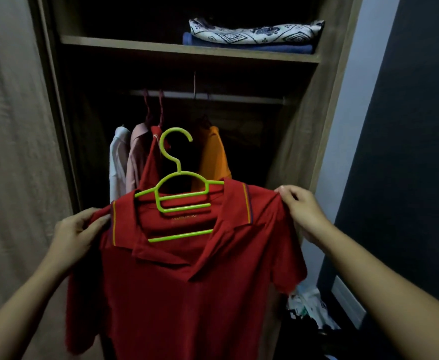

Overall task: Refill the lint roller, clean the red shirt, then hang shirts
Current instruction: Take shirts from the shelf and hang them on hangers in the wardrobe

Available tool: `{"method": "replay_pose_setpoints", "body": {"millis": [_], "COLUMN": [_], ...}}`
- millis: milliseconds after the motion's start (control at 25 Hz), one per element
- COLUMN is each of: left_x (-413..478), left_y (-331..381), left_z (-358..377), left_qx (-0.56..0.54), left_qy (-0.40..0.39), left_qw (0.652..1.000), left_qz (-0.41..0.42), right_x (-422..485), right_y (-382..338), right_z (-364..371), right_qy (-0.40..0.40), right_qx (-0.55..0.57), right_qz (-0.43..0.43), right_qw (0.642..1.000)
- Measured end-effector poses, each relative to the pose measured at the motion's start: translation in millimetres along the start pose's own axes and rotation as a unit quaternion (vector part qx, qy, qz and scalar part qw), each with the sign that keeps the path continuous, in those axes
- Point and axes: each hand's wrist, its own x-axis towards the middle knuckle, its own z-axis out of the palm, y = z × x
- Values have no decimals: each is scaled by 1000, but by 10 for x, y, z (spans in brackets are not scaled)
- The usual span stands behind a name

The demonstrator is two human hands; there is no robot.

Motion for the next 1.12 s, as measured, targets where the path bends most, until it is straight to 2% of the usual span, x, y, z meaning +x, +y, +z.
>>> {"method": "replay_pose_setpoints", "body": {"millis": [40, 120, 160, 200, 240, 280, 360, 400, 440, 520, 600, 640, 720, 760, 840, 920, 1040, 1120], "left_x": [-39, -103, -112, -103, -93, -77, -29, -3, 23, 57, 61, 53, 17, 11, -4, -13, -26, -69], "left_y": [-5, -8, -4, -2, 20, 38, 90, 126, 160, 271, 432, 522, 735, 864, 1093, 1228, 1381, 1535], "left_z": [-23, -40, -34, -22, -13, 1, 1, -12, -16, -3, 50, 109, 296, 425, 696, 915, 1195, 1412], "left_qx": [17, 24, 7, -20, -39, -55, -61, -55, -61, -58, -13, 18, 93, 126, 169, 180, 189, 202], "left_qy": [4, 19, 24, 33, 42, 44, 34, 24, 12, -1, 11, 26, 65, 87, 102, 93, 64, 18], "left_qw": [1000, 1000, 1000, 999, 998, 997, 997, 998, 998, 998, 1000, 999, 994, 988, 979, 978, 980, 979], "left_qz": [3, -1, -9, -18, -29, -33, -27, -27, -23, -18, -12, -8, 7, 23, 51, 44, -1, 9], "right_x": [17, 38, 51, 60, 60, 54, 74, 101, 118, 121, 81, 39, -58, -93, -88, 11, 191, 313], "right_y": [-55, -143, -160, -177, -180, -175, -124, -73, -39, -10, -42, -111, -318, -431, -587, -611, -522, -448], "right_z": [10, 3, -24, -60, -90, -118, -179, -204, -219, -177, -44, 63, 343, 479, 645, 704, 707, 706], "right_qy": [29, 61, 51, 13, -51, -122, -197, -201, -185, -88, 20, 31, -51, -117, -201, -193, -133, -106], "right_qx": [91, 259, 273, 221, 129, 11, -201, -258, -276, -277, -270, -248, -163, -97, 35, 96, 145, 170], "right_qz": [35, 95, 93, 72, 36, -13, -95, -115, -123, -133, -173, -190, -137, -68, 86, 155, 198, 220], "right_qw": [995, 959, 956, 972, 990, 992, 955, 938, 935, 947, 947, 949, 976, 986, 975, 964, 960, 955]}}
